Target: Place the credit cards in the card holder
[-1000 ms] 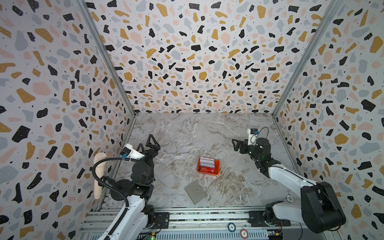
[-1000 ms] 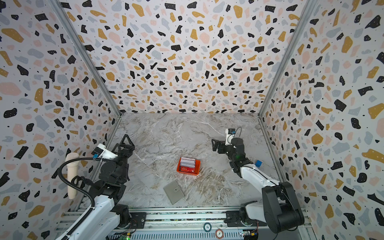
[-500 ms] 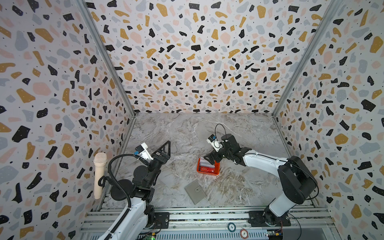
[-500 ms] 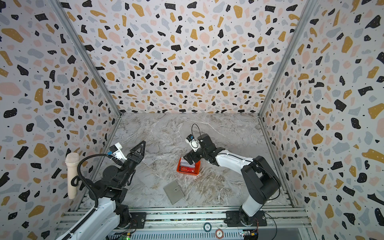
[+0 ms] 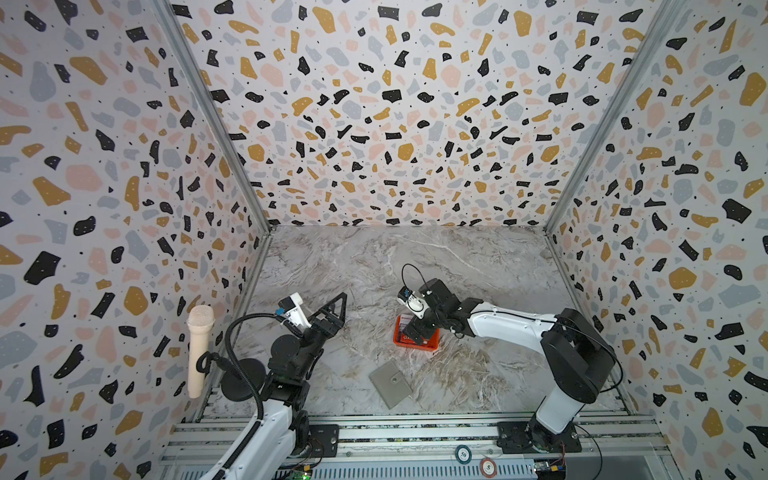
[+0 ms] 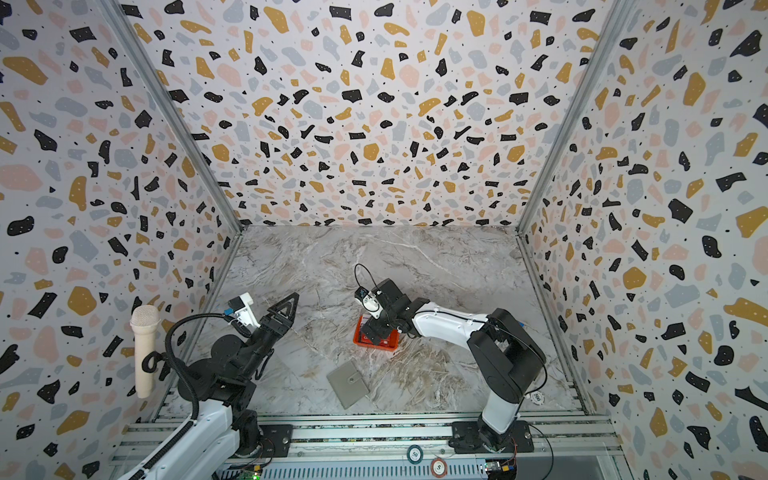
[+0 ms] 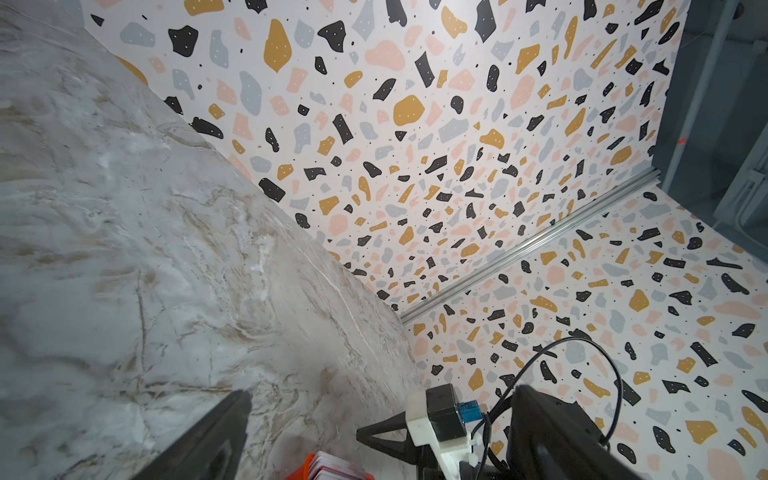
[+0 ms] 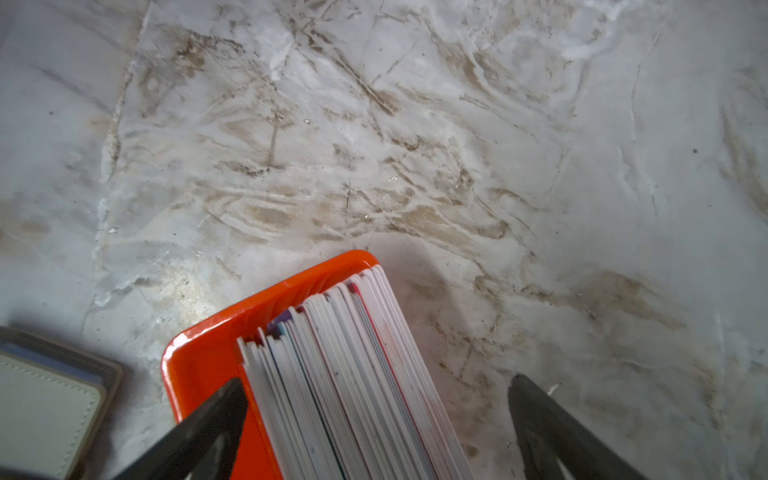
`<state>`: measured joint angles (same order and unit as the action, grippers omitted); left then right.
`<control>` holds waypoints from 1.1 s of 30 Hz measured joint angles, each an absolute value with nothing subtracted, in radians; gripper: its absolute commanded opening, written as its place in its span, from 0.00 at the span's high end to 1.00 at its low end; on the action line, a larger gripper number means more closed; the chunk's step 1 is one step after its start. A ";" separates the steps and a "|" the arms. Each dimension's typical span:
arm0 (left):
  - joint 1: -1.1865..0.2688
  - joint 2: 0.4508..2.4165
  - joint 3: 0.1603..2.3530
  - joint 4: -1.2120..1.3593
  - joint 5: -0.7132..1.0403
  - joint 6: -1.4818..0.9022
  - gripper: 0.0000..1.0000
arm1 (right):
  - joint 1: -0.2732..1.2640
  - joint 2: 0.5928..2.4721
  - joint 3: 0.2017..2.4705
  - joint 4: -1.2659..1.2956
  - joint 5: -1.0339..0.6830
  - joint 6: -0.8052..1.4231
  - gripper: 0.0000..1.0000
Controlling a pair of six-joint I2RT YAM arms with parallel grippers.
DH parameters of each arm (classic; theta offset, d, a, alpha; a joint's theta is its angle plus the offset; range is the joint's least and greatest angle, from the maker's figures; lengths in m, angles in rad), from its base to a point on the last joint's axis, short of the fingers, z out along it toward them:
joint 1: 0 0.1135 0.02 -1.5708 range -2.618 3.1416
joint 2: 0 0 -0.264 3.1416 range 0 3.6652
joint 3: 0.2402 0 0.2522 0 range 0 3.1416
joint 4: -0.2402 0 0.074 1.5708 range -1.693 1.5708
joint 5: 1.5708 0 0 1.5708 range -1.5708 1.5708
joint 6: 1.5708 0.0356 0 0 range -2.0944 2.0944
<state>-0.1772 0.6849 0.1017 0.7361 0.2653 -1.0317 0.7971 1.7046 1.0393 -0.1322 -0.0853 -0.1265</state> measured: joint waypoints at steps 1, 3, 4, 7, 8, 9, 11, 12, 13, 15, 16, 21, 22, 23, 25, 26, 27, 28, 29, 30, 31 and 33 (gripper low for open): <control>-0.177 0.686 0.102 0.733 0.266 -1.031 0.00 | 0.797 1.705 1.039 -0.134 -0.078 -0.126 0.01; -0.177 0.688 0.102 0.730 0.269 -1.030 0.00 | 0.797 1.708 1.039 -0.137 -0.068 -0.126 0.01; -0.177 0.689 0.102 0.729 0.271 -1.029 0.00 | 0.797 1.711 1.039 -0.138 -0.066 -0.126 0.01; -0.177 0.693 0.102 0.722 0.273 -1.028 0.00 | 0.800 1.727 1.039 -0.139 -0.058 -0.125 0.01; -0.177 0.693 0.102 0.722 0.274 -1.028 0.00 | 0.800 1.732 1.039 -0.139 -0.057 -0.124 0.01; -0.177 0.694 0.102 0.721 0.276 -1.028 0.00 | 0.800 1.737 1.039 -0.139 -0.056 -0.123 0.01; -0.177 0.697 0.102 0.718 0.280 -1.027 0.00 | 0.799 1.742 1.035 -0.139 -0.055 -0.118 0.01; -0.177 0.698 0.102 0.718 0.281 -1.026 0.00 | 0.799 1.743 1.034 -0.139 -0.056 -0.115 0.01; -0.177 0.698 0.102 0.718 0.283 -1.025 0.00 | 0.798 1.744 1.033 -0.138 -0.056 -0.109 0.01; -0.178 0.698 0.102 0.718 0.287 -1.023 0.00 | 0.795 1.747 1.033 -0.136 -0.055 -0.091 0.01; -0.179 0.700 0.102 0.719 0.289 -1.022 0.00 | 0.793 1.750 1.033 -0.134 -0.053 -0.080 0.01; -0.181 0.713 0.102 0.719 0.303 -1.021 0.00 | 0.788 1.777 1.036 -0.121 0.013 0.028 0.03; -0.183 0.714 0.102 0.719 0.306 -1.021 0.00 | 0.786 1.786 1.041 -0.121 0.029 0.055 0.04; -0.186 0.714 0.102 0.719 0.307 -1.021 0.00 | 0.784 1.797 1.051 -0.122 0.052 0.087 0.05; -0.194 0.714 0.103 0.719 0.310 -1.021 0.00 | 0.777 1.819 1.071 -0.122 0.101 0.143 0.06; -0.199 0.714 0.104 0.719 0.310 -1.021 0.00 | 0.772 1.830 1.079 -0.121 0.128 0.183 0.07; -0.204 0.714 0.105 0.719 0.311 -1.021 0.00 | 0.766 1.838 1.084 -0.121 0.150 0.210 0.08; -0.208 0.714 0.106 0.719 0.311 -1.021 0.00 | 0.759 1.844 1.087 -0.121 0.169 0.241 0.09; -0.213 0.714 0.108 0.719 0.311 -1.021 0.00 | 0.752 1.850 1.089 -0.121 0.189 0.275 0.09; -0.219 0.714 0.110 0.718 0.311 -1.021 0.00 | 0.744 1.853 1.090 -0.119 0.206 0.304 0.10; -0.224 0.714 0.111 0.719 0.311 -1.021 0.00 | 0.737 1.858 1.091 -0.118 0.219 0.337 0.10; -0.239 0.716 0.111 0.719 0.310 -1.021 0.00 | 0.723 1.875 1.104 -0.119 0.247 0.392 0.11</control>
<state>-0.2394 0.7158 0.1112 0.7189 0.3099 -1.0206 0.7231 1.8748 1.1042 -0.1192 0.2474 0.3920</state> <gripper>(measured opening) 0.998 0.894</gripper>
